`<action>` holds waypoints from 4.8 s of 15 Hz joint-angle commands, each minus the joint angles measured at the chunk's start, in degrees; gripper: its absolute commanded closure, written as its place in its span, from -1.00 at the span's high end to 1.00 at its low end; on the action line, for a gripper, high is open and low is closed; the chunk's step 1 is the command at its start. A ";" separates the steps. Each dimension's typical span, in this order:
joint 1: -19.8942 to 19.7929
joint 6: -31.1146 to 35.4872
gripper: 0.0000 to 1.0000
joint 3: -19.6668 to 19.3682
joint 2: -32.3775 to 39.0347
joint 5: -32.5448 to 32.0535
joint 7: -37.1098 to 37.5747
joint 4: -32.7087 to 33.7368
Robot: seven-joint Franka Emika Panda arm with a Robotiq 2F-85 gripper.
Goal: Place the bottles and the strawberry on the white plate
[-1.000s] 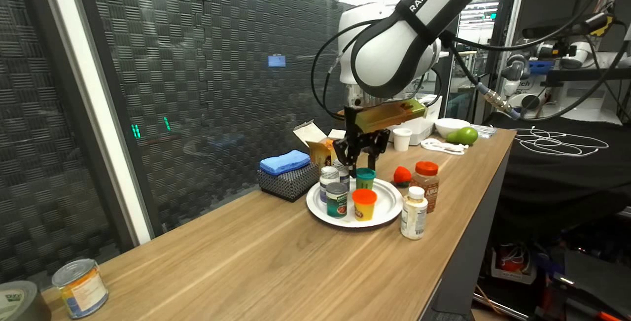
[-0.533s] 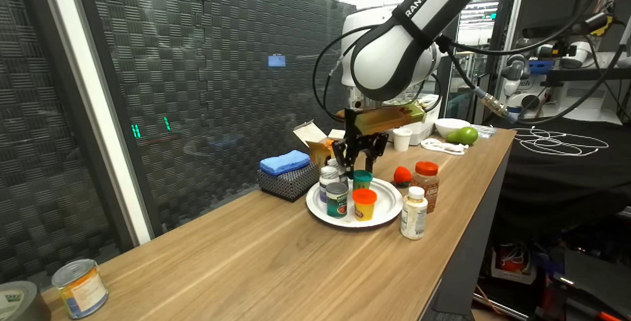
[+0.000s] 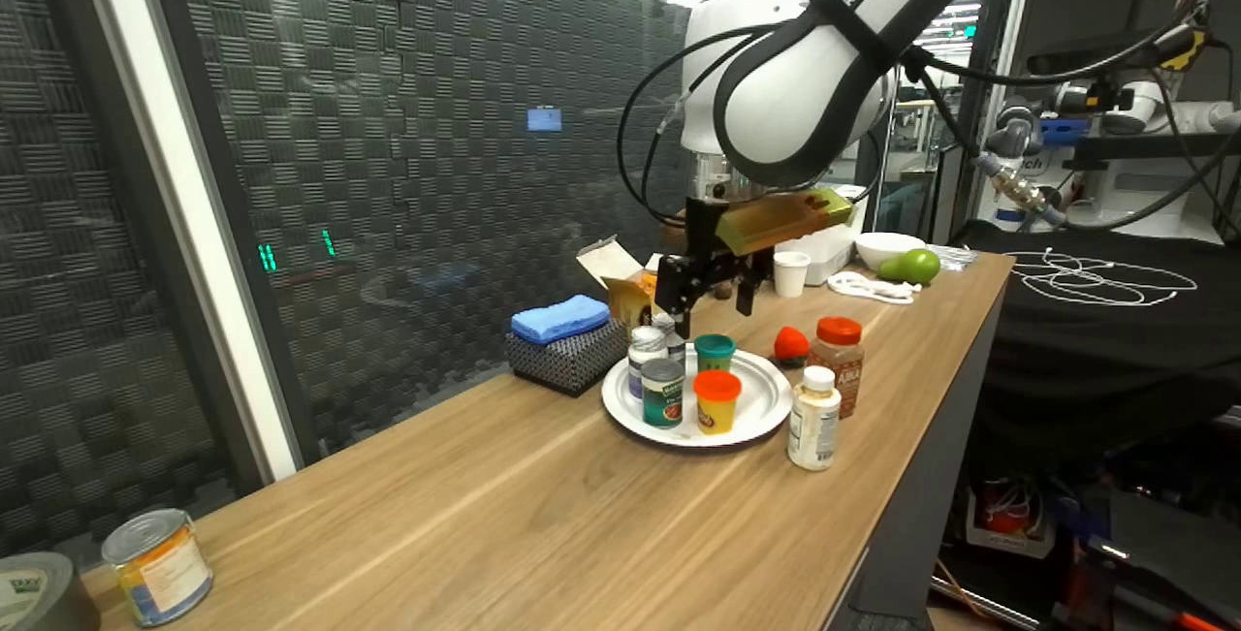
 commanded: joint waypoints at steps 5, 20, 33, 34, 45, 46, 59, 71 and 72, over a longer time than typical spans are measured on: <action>1.63 -1.57 1.00 2.22 -17.16 -4.51 5.75 -12.05; -6.81 -5.16 1.00 5.93 -33.60 1.03 11.76 -26.66; -10.23 1.71 1.00 3.52 -22.81 4.68 1.51 -23.78; -10.25 2.40 1.00 3.35 -22.16 4.78 0.93 -23.60; -9.10 4.15 -0.16 2.42 -19.36 7.38 -4.43 -22.08; -8.82 4.10 -0.30 2.50 -19.63 8.64 -5.51 -22.32; -8.42 -6.90 -0.53 6.16 -26.26 -0.59 2.39 -19.36; -6.56 -6.69 -0.53 7.10 -16.63 2.46 -1.26 -8.86; -6.34 -6.68 -0.53 7.02 -15.52 2.93 -1.69 -8.23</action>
